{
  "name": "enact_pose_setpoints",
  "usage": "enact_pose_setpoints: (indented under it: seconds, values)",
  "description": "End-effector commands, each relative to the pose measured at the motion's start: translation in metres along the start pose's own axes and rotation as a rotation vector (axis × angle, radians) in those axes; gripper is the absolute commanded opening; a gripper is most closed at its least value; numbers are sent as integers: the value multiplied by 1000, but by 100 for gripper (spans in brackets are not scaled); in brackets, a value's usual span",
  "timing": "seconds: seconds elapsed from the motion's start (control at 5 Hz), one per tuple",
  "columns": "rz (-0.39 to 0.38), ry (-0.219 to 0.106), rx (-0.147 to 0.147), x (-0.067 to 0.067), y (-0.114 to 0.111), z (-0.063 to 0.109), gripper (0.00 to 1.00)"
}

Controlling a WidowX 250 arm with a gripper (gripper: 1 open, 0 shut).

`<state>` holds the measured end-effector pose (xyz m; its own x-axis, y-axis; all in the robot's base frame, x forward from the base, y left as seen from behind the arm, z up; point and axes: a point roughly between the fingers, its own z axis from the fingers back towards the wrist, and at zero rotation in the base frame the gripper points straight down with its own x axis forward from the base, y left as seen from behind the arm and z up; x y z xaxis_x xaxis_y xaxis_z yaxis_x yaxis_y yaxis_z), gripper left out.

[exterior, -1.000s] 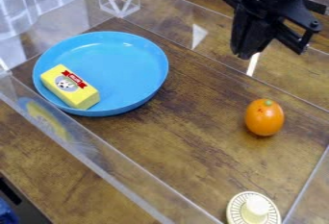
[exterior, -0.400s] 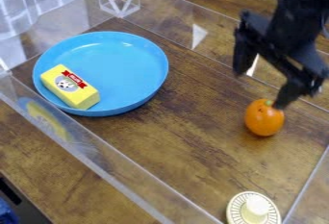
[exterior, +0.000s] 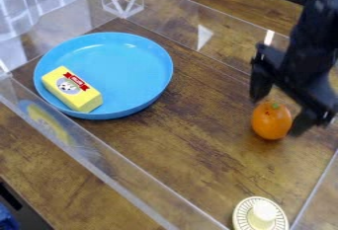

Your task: Put the orange ball in the blue tray

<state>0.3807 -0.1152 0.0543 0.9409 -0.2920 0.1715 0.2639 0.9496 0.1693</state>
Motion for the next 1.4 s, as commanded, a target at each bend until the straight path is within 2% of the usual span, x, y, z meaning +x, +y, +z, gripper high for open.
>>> enact_pose_setpoints:
  seconds: [0.0,0.2,1.2]
  values:
    - [-1,-60,-14,6,-4,7,100]
    - [1,-60,-17,6,-3,3,0]
    - [-26,-54,-12,2,0,5,0]
